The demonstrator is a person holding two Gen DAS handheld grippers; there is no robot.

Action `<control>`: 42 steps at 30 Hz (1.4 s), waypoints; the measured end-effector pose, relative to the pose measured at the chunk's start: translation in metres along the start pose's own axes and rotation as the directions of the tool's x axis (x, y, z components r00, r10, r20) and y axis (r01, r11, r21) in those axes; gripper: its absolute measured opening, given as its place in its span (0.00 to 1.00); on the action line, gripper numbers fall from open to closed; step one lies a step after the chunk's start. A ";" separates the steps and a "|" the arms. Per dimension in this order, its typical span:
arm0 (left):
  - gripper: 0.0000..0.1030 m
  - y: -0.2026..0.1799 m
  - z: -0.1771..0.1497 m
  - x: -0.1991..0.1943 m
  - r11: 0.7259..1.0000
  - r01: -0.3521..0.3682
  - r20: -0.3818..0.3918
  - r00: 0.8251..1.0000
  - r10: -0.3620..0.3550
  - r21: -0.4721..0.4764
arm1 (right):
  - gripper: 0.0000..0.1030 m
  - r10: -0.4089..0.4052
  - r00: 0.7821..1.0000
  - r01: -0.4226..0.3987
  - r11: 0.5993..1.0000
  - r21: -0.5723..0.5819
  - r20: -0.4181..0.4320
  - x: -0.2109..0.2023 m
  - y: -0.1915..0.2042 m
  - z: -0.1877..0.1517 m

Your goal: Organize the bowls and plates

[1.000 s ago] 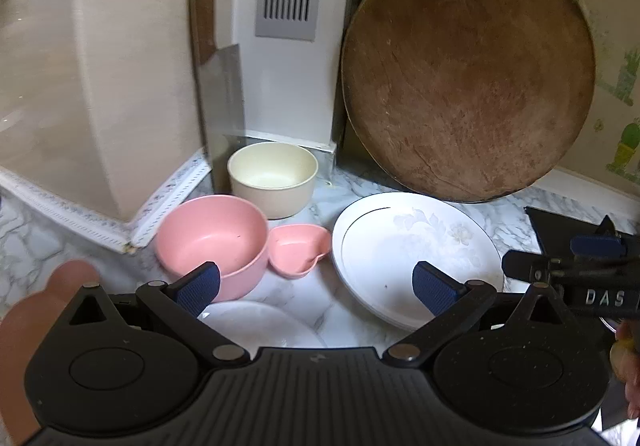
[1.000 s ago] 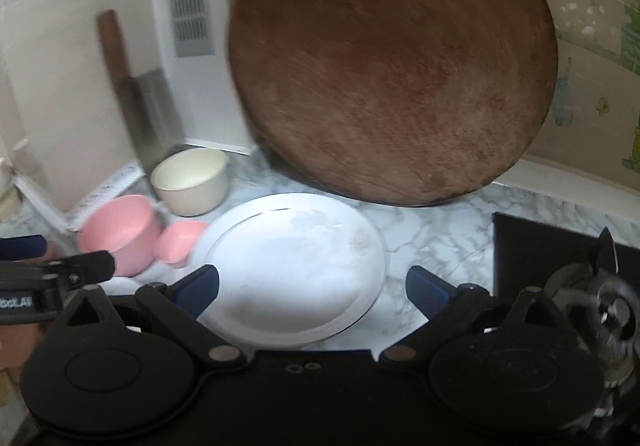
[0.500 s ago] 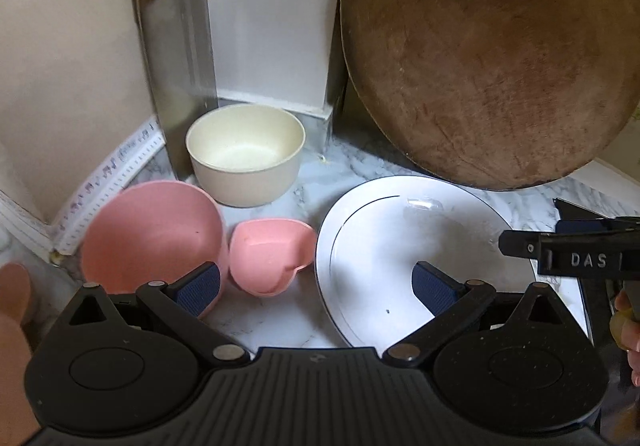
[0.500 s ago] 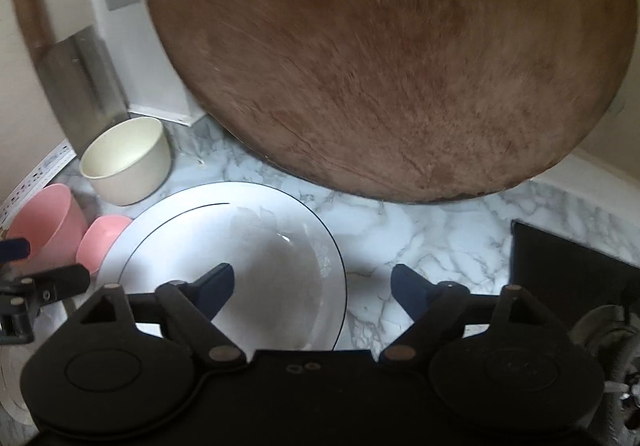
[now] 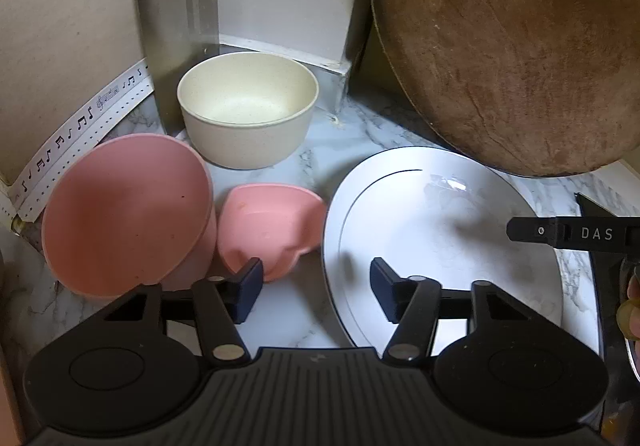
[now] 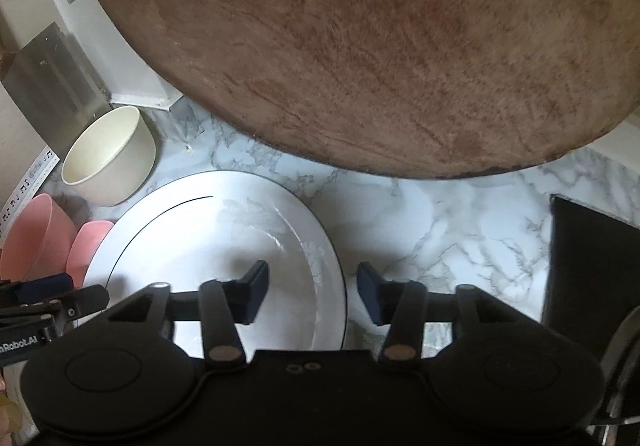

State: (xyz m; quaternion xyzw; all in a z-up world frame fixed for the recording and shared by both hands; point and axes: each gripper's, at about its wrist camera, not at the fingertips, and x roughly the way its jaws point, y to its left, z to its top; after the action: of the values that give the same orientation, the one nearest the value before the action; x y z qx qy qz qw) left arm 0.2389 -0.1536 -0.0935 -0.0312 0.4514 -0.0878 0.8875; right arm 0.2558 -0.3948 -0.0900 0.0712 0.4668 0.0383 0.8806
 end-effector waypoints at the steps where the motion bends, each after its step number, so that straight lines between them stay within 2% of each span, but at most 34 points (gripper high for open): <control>1: 0.48 -0.001 0.000 0.000 1.000 0.001 -0.002 1.000 -0.001 0.004 | 0.42 0.003 1.000 -0.003 1.000 0.004 -0.007 0.001 -0.001 0.000; 6: 0.35 -0.006 0.001 0.002 1.000 0.016 -0.022 1.000 -0.016 0.010 | 0.25 0.010 0.999 -0.009 0.999 0.043 -0.036 0.007 -0.008 -0.003; 7: 0.31 -0.006 0.001 0.004 1.000 0.022 -0.026 0.999 -0.022 0.010 | 0.24 0.013 0.999 -0.011 0.999 0.053 -0.035 0.007 -0.010 -0.003; 9: 0.29 -0.007 0.003 0.005 0.999 0.034 -0.031 0.999 -0.033 0.010 | 0.20 0.020 0.999 -0.018 0.998 0.067 -0.035 0.006 -0.013 -0.004; 12: 0.17 -0.008 0.004 0.007 0.999 0.045 -0.042 0.998 -0.044 0.012 | 0.14 0.029 0.999 -0.026 0.996 0.086 -0.034 0.003 -0.018 -0.006; 18: 0.15 -0.013 0.004 0.007 0.998 0.036 -0.052 0.998 -0.034 0.045 | 0.12 0.038 0.999 -0.034 0.994 0.107 -0.034 -0.002 -0.023 -0.011; 27: 0.15 -0.021 -0.007 -0.001 0.994 0.083 -0.079 0.994 -0.077 0.067 | 0.12 -0.001 0.999 0.006 0.992 0.125 -0.039 -0.021 -0.023 -0.030; 33: 0.15 -0.032 -0.022 -0.019 0.986 0.122 -0.075 0.991 -0.115 0.110 | 0.12 -0.057 0.997 0.064 0.985 0.161 -0.043 -0.049 -0.020 -0.055; 42: 0.15 -0.039 -0.049 -0.037 0.970 0.199 -0.114 0.976 -0.184 0.139 | 0.11 -0.071 0.997 0.079 0.964 0.255 -0.041 -0.087 -0.032 -0.108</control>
State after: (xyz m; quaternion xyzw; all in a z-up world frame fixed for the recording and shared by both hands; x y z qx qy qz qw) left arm 0.1735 -0.1843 -0.0876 -0.0034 0.4825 -0.2082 0.8508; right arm 0.1182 -0.4284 -0.0840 0.1662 0.4839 -0.0548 0.8575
